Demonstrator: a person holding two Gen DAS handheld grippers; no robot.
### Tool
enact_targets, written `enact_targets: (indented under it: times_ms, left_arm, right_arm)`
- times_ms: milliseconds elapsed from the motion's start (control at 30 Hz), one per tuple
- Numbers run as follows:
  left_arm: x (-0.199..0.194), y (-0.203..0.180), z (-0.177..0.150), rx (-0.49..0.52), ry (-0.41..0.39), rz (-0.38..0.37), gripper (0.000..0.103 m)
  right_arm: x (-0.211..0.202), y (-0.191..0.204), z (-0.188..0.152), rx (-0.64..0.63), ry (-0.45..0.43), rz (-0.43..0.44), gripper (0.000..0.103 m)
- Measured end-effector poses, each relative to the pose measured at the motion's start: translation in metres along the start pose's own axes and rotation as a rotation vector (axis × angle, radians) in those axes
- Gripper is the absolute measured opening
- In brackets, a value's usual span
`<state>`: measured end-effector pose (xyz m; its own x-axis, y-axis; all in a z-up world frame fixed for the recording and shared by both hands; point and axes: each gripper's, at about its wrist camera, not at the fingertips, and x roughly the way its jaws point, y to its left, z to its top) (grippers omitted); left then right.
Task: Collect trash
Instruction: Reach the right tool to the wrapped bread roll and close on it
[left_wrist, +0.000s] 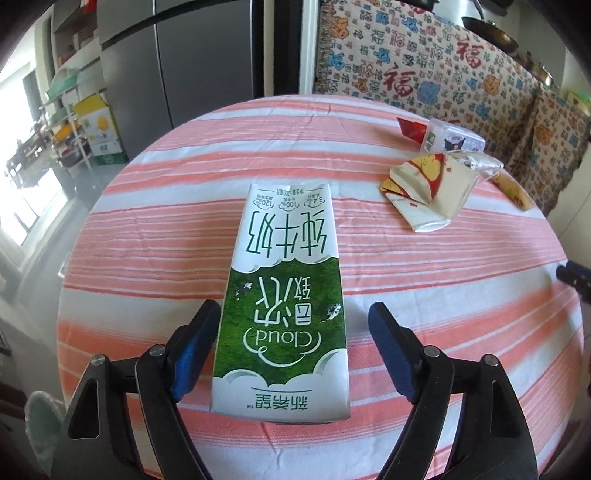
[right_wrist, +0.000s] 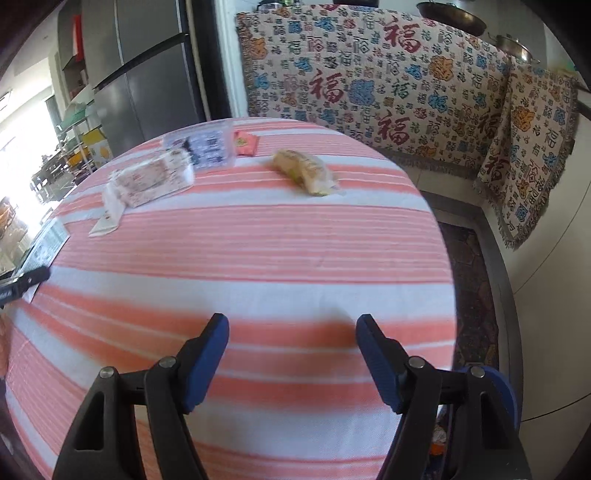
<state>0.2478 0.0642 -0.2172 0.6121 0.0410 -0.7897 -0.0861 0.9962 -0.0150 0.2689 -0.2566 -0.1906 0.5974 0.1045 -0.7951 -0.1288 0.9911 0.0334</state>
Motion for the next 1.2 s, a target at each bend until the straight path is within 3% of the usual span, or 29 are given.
enact_targets:
  times_ms: [100, 267, 500, 567, 600, 633, 867, 1000, 1100, 1200]
  left_arm:
    - [0.004, -0.006, 0.000, 0.030, 0.014, 0.015, 0.093]
    - [0.006, -0.006, 0.001, 0.022, 0.022, 0.018, 0.099]
    - [0.006, -0.006, 0.002, 0.026, 0.025, 0.008, 0.101]
    - [0.006, -0.007, 0.002, 0.027, 0.026, 0.009, 0.101]
    - [0.006, -0.008, 0.002, 0.028, 0.026, 0.010, 0.101]
    - [0.006, -0.008, 0.002, 0.029, 0.027, 0.011, 0.101]
    - [0.006, -0.010, 0.002, 0.028, 0.029, 0.025, 0.103]
    - [0.005, -0.009, 0.000, 0.025, 0.029, 0.026, 0.102]
    - [0.005, -0.008, -0.001, 0.022, 0.027, 0.025, 0.103]
    - [0.005, -0.007, -0.001, 0.021, 0.026, 0.023, 0.103]
  right_arm:
    - [0.029, -0.023, 0.031, -0.019, 0.087, -0.007, 0.073]
    - [0.071, -0.017, 0.081, -0.088, 0.172, 0.010, 0.075]
    - [0.106, 0.002, 0.125, -0.082, 0.179, 0.000, 0.072]
    - [0.103, 0.006, 0.124, -0.064, 0.156, -0.011, 0.052]
    - [0.099, 0.009, 0.122, -0.061, 0.150, -0.017, 0.036]
    - [0.096, 0.011, 0.118, -0.056, 0.155, -0.023, 0.032]
    - [0.037, 0.045, 0.047, -0.013, 0.152, -0.076, 0.032]
    - [0.007, 0.089, 0.004, -0.034, 0.080, 0.018, 0.035]
    - [0.008, 0.117, -0.008, -0.100, 0.044, 0.045, 0.082]
    - [0.011, 0.125, -0.007, -0.102, 0.030, 0.029, 0.086]
